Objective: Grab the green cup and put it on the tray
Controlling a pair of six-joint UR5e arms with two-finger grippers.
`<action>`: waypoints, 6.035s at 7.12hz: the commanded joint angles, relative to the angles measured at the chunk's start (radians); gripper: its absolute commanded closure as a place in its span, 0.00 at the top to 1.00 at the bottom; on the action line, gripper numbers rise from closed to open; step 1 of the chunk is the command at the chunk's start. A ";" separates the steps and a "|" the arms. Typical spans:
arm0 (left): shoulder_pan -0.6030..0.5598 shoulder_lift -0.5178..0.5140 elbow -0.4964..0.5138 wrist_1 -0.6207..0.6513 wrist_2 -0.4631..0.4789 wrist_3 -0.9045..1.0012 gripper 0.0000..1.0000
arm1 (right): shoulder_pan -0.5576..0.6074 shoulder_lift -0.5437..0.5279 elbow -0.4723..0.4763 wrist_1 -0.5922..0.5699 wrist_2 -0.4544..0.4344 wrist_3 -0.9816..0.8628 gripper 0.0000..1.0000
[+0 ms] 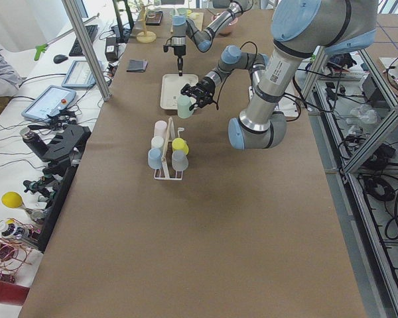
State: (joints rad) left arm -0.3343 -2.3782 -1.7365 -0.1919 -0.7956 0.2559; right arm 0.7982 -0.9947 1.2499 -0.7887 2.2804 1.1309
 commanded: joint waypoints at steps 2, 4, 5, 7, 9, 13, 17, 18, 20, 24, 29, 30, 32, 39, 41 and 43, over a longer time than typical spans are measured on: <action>-0.024 -0.136 0.108 -0.221 -0.270 -0.357 0.00 | 0.001 0.088 -0.098 0.000 -0.004 -0.002 0.00; -0.078 -0.121 0.114 -0.485 -0.426 -0.540 0.00 | 0.001 0.099 -0.106 0.000 -0.004 0.004 0.00; -0.080 -0.116 0.117 -0.548 -0.488 -0.649 0.00 | 0.000 0.102 -0.106 0.000 -0.007 0.007 0.00; -0.100 -0.093 0.117 -0.718 -0.565 -0.879 0.00 | -0.001 0.105 -0.106 0.000 -0.007 0.013 0.00; -0.123 -0.085 0.111 -0.905 -0.568 -1.115 0.02 | -0.002 0.108 -0.106 0.000 -0.009 0.012 0.00; -0.198 0.002 0.197 -1.657 -0.563 -1.301 0.05 | 0.006 0.102 -0.095 0.002 -0.059 0.001 1.00; -0.093 -0.061 0.398 -2.046 -0.167 -1.296 0.08 | 0.127 -0.025 0.128 -0.102 -0.059 -0.016 1.00; -0.079 -0.064 0.403 -2.049 -0.139 -1.244 0.08 | 0.162 -0.082 0.228 -0.185 -0.070 -0.079 1.00; -0.025 -0.075 0.486 -2.054 -0.020 -1.146 0.08 | 0.252 -0.206 0.435 -0.384 -0.076 -0.323 1.00; -0.011 -0.087 0.603 -2.115 0.056 -1.334 0.07 | 0.464 -0.304 0.710 -0.931 -0.155 -0.978 1.00; -0.012 -0.088 0.729 -2.221 0.064 -1.370 0.07 | 0.746 -0.578 0.691 -0.983 -0.058 -1.039 1.00; -0.012 -0.088 0.732 -2.235 0.064 -1.370 0.07 | 0.747 -0.561 0.599 -0.971 -0.049 -1.034 1.00; -0.011 -0.087 0.733 -2.247 0.064 -1.385 0.08 | 0.747 -0.544 0.551 -0.972 -0.020 -0.978 1.00; 0.029 -0.069 0.732 -2.275 0.068 -1.399 0.79 | 0.745 -0.572 0.433 -0.837 0.039 -0.979 1.00; 0.035 -0.056 0.716 -2.314 0.098 -1.399 0.98 | 0.743 -0.572 0.433 -0.837 0.039 -0.976 1.00; 0.043 -0.027 0.668 -2.339 0.098 -1.393 0.98 | 0.743 -0.570 0.433 -0.837 0.039 -0.968 1.00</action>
State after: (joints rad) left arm -0.2966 -2.4201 -1.0423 -2.5184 -0.7002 -1.1406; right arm 1.5417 -1.5653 1.6828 -1.6260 2.3193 0.1591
